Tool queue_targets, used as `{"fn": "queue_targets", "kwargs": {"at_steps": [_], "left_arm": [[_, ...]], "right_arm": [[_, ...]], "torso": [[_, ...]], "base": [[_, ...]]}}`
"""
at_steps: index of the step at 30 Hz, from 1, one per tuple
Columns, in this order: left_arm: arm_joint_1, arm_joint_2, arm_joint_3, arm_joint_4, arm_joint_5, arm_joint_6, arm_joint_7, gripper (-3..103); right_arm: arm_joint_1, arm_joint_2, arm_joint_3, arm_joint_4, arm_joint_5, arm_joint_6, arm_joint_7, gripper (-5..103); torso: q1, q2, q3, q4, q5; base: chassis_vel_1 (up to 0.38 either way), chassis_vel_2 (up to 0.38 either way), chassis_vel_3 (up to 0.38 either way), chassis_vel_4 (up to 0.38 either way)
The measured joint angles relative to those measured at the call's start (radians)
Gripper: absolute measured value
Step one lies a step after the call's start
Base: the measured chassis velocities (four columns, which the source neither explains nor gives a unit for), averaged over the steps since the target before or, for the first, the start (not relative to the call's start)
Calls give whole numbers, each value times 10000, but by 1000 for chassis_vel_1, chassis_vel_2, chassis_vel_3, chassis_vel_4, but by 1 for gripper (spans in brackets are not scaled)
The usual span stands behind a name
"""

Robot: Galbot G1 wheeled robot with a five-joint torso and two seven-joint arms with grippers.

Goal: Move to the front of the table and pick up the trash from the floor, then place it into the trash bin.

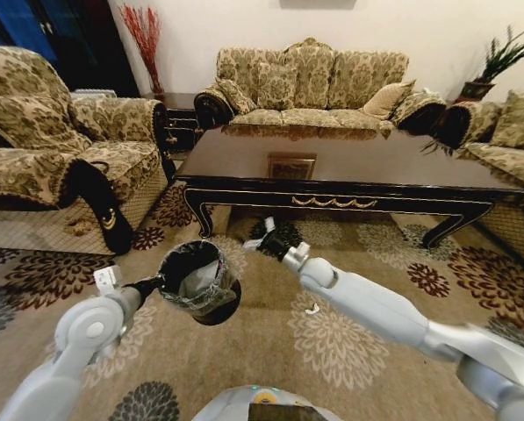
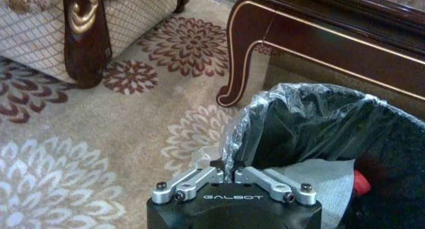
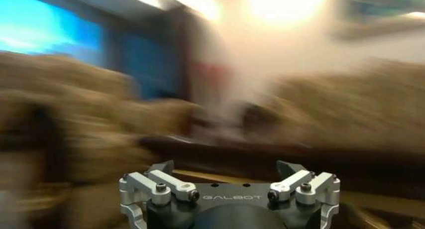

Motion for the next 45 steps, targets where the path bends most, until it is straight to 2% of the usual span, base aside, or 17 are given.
{"fn": "queue_targets", "kwargs": {"at_steps": [1, 2, 3, 4, 5, 6, 8, 14, 16, 18, 19, 24, 35, 45], "left_arm": [[42, 74, -68, -38, -31, 0, -1, 3], [42, 74, -68, -38, -31, 0, -1, 3], [90, 144, -123, -88, -63, 0, -6, 3], [159, 222, -174, -176, -91, 0, -18, 3], [199, 277, -192, -250, -107, 0, -25, 3], [199, 277, -192, -250, -107, 0, -25, 3], [207, 376, -182, -325, -136, 1, -40, 3], [270, 445, -188, -385, -139, 9, -59, 3], [338, 371, -215, -437, -134, 10, -71, 3], [353, 343, -216, -450, -128, 11, -72, 3], [389, 262, -217, -484, -107, 14, -76, 3], [427, 154, -223, -522, -66, 17, -86, 3], [542, 68, -285, -637, -20, 21, -95, 3], [816, 47, -433, -884, 51, 21, -102, 3]], "right_arm": [[-220, 19, 238, -1, 375, -735, 1196, 100], [-220, 19, 238, -1, 375, -735, 1196, 100], [-407, 56, 428, 8, 996, -1620, 2396, 100], [-658, 141, 707, 10, 2170, -2761, 3897, 100], [-909, 250, 1009, -45, 3120, -3422, 4814, 100], [-909, 250, 1009, -45, 3120, -3422, 4814, 100], [-1517, 558, 1708, -504, 4414, -4155, 5811, 100], [-2411, 1308, 2693, -1630, 4875, -4793, 6155, 100], [-2804, 1896, 3162, -2192, 4969, -5054, 6217, 100], [-2896, 2064, 3291, -2312, 5008, -5132, 6222, 100], [-3086, 2439, 3588, -2560, 5072, -5350, 6250, 100], [-3348, 3098, 4001, -3209, 5050, -5777, 6251, 100], [-3269, 3637, 4442, -4508, 4448, -5876, 6162, 100], [-3523, 4068, 5321, -5460, 3970, -5869, 6029, 100]], "torso": [[0, 0, 0, -3, 0], [0, 0, 0, -3, 0], [0, 0, 1, -2, 3], [0, 0, 1, -3, 4], [0, 0, 0, 0, 0], [0, 0, 0, 0, 0], [0, 0, 0, -1, 3], [0, 0, 1, -3, 2], [0, 0, 1, -1, 1], [0, 0, 1, 0, 1], [0, 0, 1, 2, 0], [0, 0, 0, -1, -2], [0, 0, 1, -2, 0], [0, -1, 1, -1, 2]], "base": [[0, 0, 0, 0], [0, 0, 0, 0], [0, 0, 0, 0], [0, 0, 0, 0], [0, 0, 0, 0], [0, 0, 0, 0], [0, 0, 0, 0], [0, 0, 0, 0], [0, 0, 0, 0], [0, 0, 0, 0], [0, 0, 0, 0], [0, 0, 0, 0], [0, 0, 0, 0], [0, 0, 0, 0]]}}
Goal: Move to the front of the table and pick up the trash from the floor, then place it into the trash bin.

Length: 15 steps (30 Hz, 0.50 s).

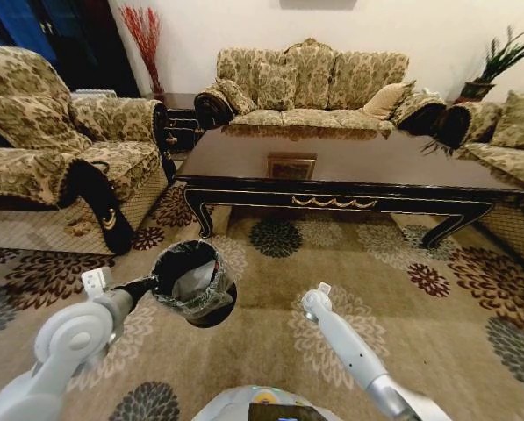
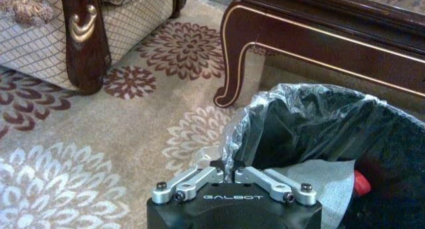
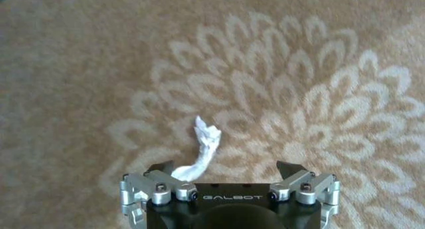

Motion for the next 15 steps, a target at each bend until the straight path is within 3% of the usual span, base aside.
{"fn": "queue_targets", "kwargs": {"at_steps": [14, 15], "left_arm": [[134, -36, -27, -72, 89, -1, -1, 3], [149, -30, -47, -81, 90, -3, -1, 3]], "right_arm": [[632, 306, 227, -967, -401, 261, -592, 101], [757, 375, 257, -1189, -514, 300, -702, 96]], "torso": [[0, -1, 0, 1, -2], [0, -1, 0, 1, -2]], "base": [[0, 0, 0, 0], [0, 0, 0, 0]]}}
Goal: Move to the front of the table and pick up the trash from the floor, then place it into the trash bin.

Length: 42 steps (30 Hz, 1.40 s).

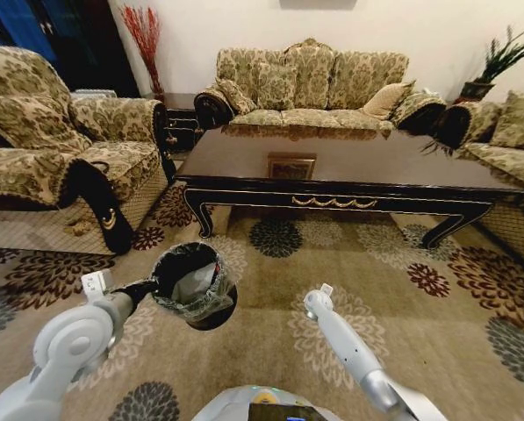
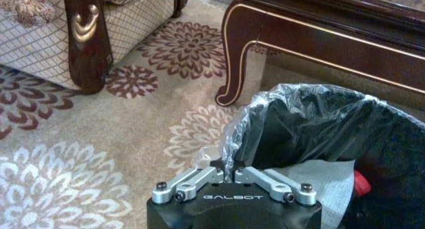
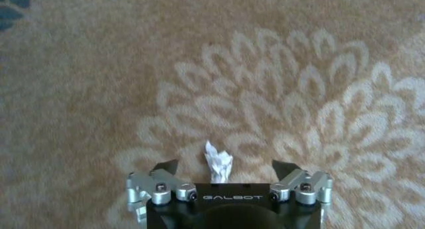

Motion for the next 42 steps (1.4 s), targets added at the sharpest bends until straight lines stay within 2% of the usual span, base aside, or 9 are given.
{"fn": "queue_targets", "kwargs": {"at_steps": [2, 9, 10, 12, 19, 25, 28, 34, 42], "left_arm": [[13, 20, -16, -1, -1, -4, 0, 3], [-23, 34, -25, 34, -7, -14, 0, 3], [-47, 29, -5, 63, -6, -15, 0, 3], [-66, 28, 15, 82, -6, -17, 0, 3], [-178, 44, 119, 162, -5, -19, 3, 3], [-205, 115, 123, 197, -7, -20, 4, 3], [-221, 128, 123, 207, -17, -22, 6, 3], [-268, 149, 137, 246, -27, -24, 6, 3], [-354, 82, 303, 351, -25, -29, 9, 3]], "right_arm": [[99, 63, 25, -178, -68, 12, -95, 85], [197, 205, 85, -778, -545, 151, -449, 63], [182, 218, 110, -847, -609, 164, -500, 52], [166, 227, 124, -891, -659, 173, -533, 52], [135, 269, 190, -1155, -909, 271, -748, 25], [103, 293, 178, -1191, -991, 310, -820, 19], [-13, 304, 104, -1077, -1043, 309, -813, 7], [-263, 148, -106, -585, -1105, 376, -789, 1], [-1452, -1222, -1018, 3154, -1172, 799, -807, 0]], "torso": [[0, 0, 0, -1, 1], [0, 0, 0, -2, 1], [0, 0, 0, -1, 1], [0, 0, 0, -1, 1], [0, 0, 0, 0, 1], [0, 0, 0, 0, 0], [0, 0, 0, -1, 0], [0, 0, 0, -2, 3], [0, 0, 0, -2, 6]], "base": [[0, 0, 0, 0], [0, 0, 0, 0], [0, 0, 0, 0], [0, 0, 0, 0], [0, 0, 0, 0], [0, 0, 0, 0], [0, 0, 0, 0], [0, 0, 0, 0], [0, 0, 0, 0]]}}
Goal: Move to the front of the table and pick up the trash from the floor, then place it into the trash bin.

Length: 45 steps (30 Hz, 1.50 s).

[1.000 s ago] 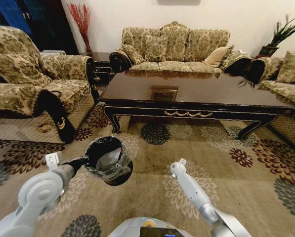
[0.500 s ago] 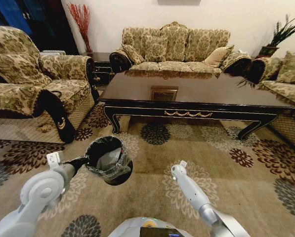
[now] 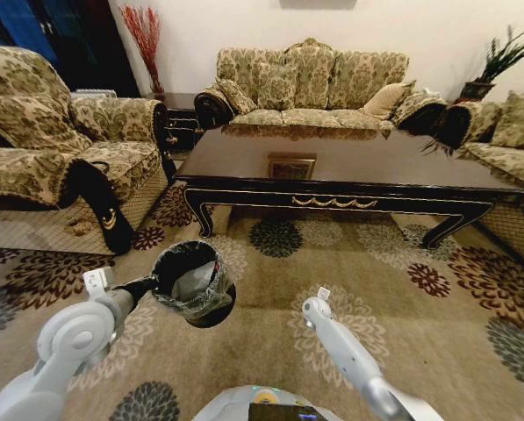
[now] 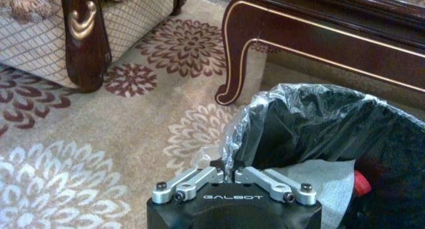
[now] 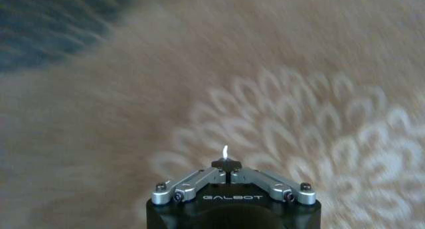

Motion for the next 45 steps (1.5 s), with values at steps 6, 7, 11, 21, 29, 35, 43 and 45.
{"fn": "queue_targets", "kwargs": {"at_steps": [6, 7, 11, 21, 29, 35, 43, 45], "left_arm": [[-182, -32, 257, 170, 6, 7, 3, 3], [-234, -16, 311, 232, 6, 14, 2, 3], [-330, 87, 391, 359, 7, 26, 1, 3], [-526, 227, 499, 642, -39, 35, 2, 3], [-628, 189, 582, 737, -59, 41, 10, 3], [-646, 68, 593, 737, -51, 47, 15, 3], [-587, 60, 510, 674, -49, 54, 18, 3], [-585, 61, 510, 670, -49, 54, 18, 3]], "right_arm": [[181, -1592, -861, 2853, -507, 1650, -1423, 0], [584, -1814, -1191, 3499, -503, 2152, -1899, 0], [1702, -1899, -2044, 4477, -450, 3510, -3407, 0], [2866, -1395, -4147, 5107, -446, 5463, -6160, 0], [3197, -1194, -6105, 5236, -1142, 5853, -6866, 0], [3349, -759, -6670, 4894, -1818, 5834, -6858, -1], [3401, -855, -6590, 4721, -2092, 5797, -6809, 31], [3382, -875, -6556, 4717, -2121, 5797, -6809, 37]], "torso": [[0, 0, -1, -6, -1], [0, 1, -1, -4, -7], [0, 1, -1, 10, -6], [0, 0, 0, 2, -7], [0, 0, 0, -1, -5], [0, 0, 0, 2, -5], [0, 0, -1, 1, -5], [0, 0, 0, 1, -5]], "base": [[0, 0, 0, 0], [0, 0, 0, 0], [0, 0, 0, 0], [0, 0, 0, 0], [0, 0, 0, 0], [0, 0, 0, 0], [0, 0, 0, 0], [0, 0, 0, 0]]}}
